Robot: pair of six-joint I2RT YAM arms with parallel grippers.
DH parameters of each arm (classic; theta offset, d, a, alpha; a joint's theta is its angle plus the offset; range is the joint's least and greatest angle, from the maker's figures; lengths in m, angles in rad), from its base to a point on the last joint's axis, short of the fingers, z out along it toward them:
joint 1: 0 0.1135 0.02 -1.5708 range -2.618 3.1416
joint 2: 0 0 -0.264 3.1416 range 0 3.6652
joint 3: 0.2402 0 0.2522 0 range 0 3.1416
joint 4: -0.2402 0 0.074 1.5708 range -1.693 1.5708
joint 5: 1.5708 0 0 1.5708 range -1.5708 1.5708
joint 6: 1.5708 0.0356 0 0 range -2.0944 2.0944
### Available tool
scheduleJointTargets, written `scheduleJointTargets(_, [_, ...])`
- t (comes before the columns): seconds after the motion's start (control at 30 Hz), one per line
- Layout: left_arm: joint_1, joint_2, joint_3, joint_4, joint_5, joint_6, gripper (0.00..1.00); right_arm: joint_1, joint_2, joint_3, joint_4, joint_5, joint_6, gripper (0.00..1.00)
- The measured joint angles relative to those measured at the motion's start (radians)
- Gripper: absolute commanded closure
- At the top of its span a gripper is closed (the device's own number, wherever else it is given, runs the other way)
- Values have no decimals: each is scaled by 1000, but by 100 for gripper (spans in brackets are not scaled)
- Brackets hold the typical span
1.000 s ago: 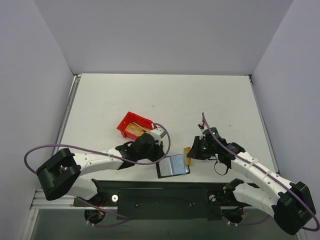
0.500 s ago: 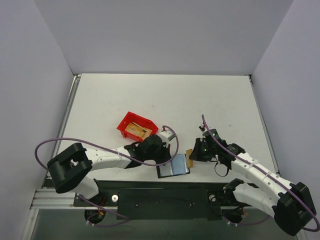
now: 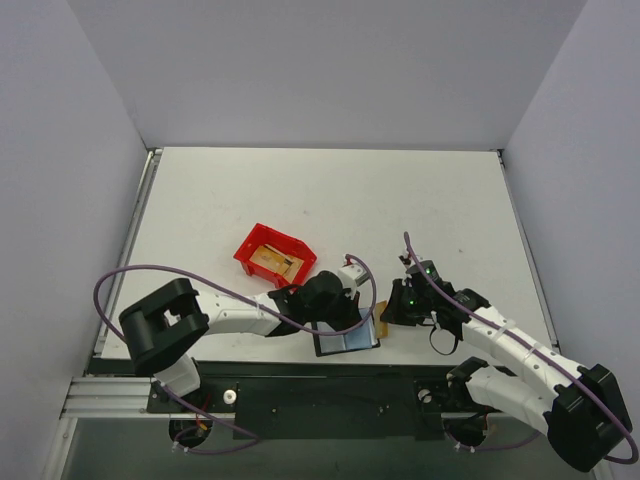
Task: Put the credit cards into the card holder
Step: Turn over the card slot in the card holder.
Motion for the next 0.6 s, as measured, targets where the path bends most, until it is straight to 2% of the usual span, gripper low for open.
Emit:
scheduleJointTargets(0.27, [0,89,5,23,14,-11,100,-5,2,-10,17,-21,0,100])
scheduleJointTargets(0.6, [0,92,-23,48,14,-18,100,-5,38,-11,37,-34,0,100])
